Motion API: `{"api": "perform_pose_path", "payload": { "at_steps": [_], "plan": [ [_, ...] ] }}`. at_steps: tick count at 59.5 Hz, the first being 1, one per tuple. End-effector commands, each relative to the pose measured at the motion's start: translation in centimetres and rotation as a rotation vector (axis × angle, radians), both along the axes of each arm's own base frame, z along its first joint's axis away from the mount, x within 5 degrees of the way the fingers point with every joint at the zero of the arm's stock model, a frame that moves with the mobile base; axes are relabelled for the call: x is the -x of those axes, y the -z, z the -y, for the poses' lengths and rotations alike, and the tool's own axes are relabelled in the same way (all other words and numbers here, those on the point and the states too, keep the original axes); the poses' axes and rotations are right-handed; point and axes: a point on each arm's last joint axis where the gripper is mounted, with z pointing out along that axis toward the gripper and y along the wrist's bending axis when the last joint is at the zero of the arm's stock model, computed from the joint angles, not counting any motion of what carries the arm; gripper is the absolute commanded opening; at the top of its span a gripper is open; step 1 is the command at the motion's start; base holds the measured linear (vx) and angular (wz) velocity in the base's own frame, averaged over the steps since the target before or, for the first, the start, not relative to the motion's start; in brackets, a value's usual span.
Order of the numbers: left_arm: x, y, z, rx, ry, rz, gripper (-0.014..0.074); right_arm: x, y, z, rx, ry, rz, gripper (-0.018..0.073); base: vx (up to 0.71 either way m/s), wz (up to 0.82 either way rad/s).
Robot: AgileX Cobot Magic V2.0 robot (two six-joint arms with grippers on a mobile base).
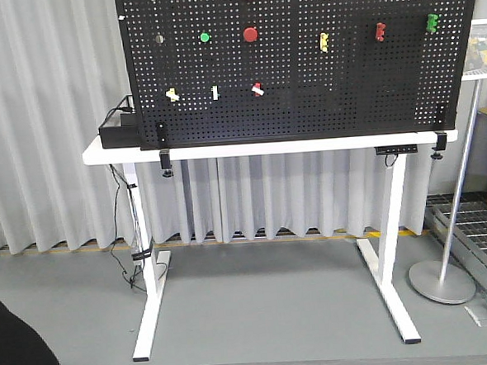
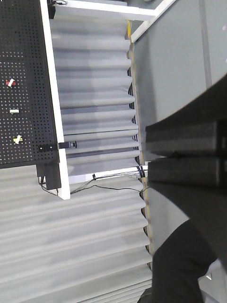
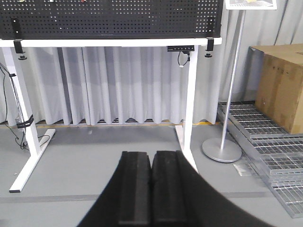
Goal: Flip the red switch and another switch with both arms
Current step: 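Drive the base forward toward the black pegboard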
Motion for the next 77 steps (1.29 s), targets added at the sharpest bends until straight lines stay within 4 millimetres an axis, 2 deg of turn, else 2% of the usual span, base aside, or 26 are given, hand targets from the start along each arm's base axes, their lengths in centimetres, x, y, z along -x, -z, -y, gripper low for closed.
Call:
{"api": "perform_pose_path", "payload": {
  "at_steps": [1,38,77],
  "plan": [
    [0.01,-0.17,0.03,0.022,0.003,0.069,0.0002,-0.01,-0.62,-0.05,0.021,-0.004,0.085,-0.0006,0.0,0.0],
    [0.01,-0.17,0.03,0.022,0.003,0.069,0.0002,-0.01,-0.62,-0.05,0.022,-0.004,0.084,-0.0006,0.04,0.01],
    [0.01,-0.17,0.03,0.022,0.003,0.069,0.0002,-0.01,-0.59,-0.04,0.022,-0.003,0.082,-0.0006,0.16,0.06]
  ]
}}
